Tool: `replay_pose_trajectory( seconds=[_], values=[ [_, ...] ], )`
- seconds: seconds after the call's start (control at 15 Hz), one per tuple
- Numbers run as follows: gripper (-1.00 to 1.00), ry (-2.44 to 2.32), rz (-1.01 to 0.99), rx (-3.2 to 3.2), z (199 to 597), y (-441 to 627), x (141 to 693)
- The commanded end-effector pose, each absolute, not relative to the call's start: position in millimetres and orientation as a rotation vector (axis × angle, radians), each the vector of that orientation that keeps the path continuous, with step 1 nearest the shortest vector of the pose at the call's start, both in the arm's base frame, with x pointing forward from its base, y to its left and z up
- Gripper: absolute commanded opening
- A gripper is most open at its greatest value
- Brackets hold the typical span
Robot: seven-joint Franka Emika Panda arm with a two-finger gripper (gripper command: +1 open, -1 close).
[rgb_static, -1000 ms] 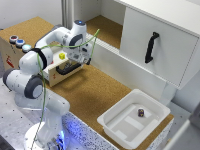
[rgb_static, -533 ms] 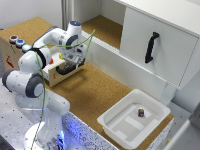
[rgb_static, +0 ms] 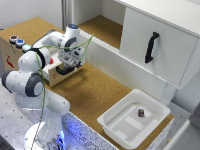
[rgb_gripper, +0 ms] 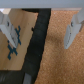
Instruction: Grasp the handle of the drawer, then close it
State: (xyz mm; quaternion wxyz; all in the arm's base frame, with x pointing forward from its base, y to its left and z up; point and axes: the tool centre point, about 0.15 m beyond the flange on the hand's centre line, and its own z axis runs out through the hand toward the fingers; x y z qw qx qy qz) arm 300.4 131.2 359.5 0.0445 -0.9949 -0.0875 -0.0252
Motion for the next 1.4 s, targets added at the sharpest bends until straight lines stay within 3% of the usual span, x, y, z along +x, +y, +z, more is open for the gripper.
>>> replay_pose_trajectory(
  seconds=[0.0, 0.47, 0.53, 1.33],
  values=[
    [1.0, -0.266, -0.101, -3.031, 343.5, 145.8, 327.5],
    [1.0, -0.192, -0.029, -2.987, 326.7, 146.7, 339.4],
    [-1.0, -0.181, -0.023, -2.982, 323.8, 147.0, 339.3],
    [-1.0, -0.169, -0.067, -3.032, 329.2, 163.5, 343.1]
  ],
)
